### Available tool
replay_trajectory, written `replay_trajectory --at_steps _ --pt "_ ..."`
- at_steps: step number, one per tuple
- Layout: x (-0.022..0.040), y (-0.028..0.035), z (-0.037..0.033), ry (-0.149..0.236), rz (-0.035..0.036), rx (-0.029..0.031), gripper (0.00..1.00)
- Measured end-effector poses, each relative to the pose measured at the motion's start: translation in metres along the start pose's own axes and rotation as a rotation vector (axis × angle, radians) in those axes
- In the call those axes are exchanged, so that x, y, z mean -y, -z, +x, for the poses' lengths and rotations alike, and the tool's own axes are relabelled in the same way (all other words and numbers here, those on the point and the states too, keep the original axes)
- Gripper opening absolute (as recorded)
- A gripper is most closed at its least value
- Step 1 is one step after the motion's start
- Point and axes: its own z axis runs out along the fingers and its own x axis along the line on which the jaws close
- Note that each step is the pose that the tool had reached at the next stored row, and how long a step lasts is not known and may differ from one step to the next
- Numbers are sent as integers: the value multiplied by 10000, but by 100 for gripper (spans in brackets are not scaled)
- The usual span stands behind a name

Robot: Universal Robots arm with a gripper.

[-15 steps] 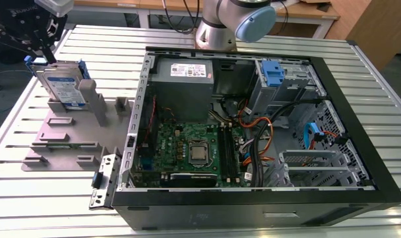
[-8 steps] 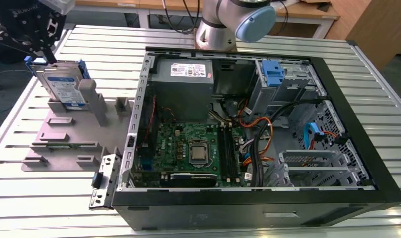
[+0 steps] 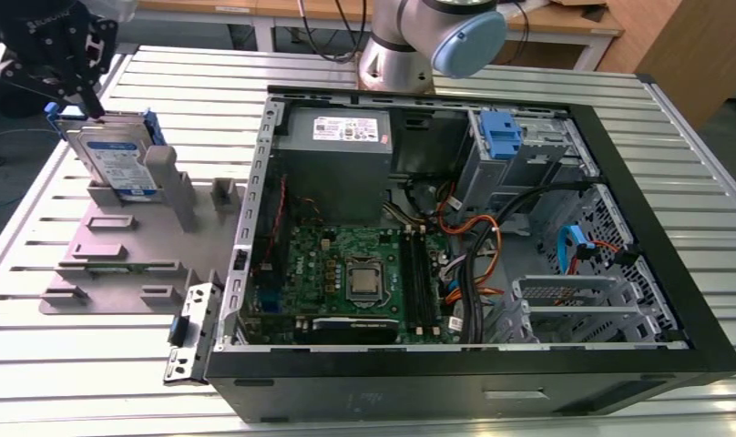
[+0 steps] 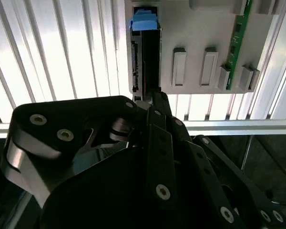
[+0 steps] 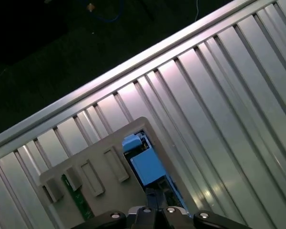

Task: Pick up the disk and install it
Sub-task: 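Pick up the disk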

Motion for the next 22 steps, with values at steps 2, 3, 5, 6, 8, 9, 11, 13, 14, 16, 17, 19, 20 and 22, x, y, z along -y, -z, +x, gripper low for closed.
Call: replay_trajectory --at_steps 2,3,5,6,8,9,11,13,14,16,17,19,20,22 --pt "0 -2 0 330 1 -7 11" --pt "0 -3 0 519 2 -10 11" --pt "0 -6 0 879 4 -17 11" --pt "0 -6 0 1054 4 -21 11" --pt "0 -8 0 1429 5 -28 11" --pt "0 -9 0 1609 6 -32 11" --pt "0 -11 0 1969 8 -39 11" --pt "0 -13 0 2329 8 -46 11" --pt "0 -14 0 2519 9 -50 11" --pt "0 -16 0 2879 11 -57 11" --pt "1 -18 0 3058 12 -60 11" --pt "0 -20 0 3418 13 -68 11" --pt "0 -20 0 3598 13 -72 11" --pt "0 -22 0 3950 15 -79 11"
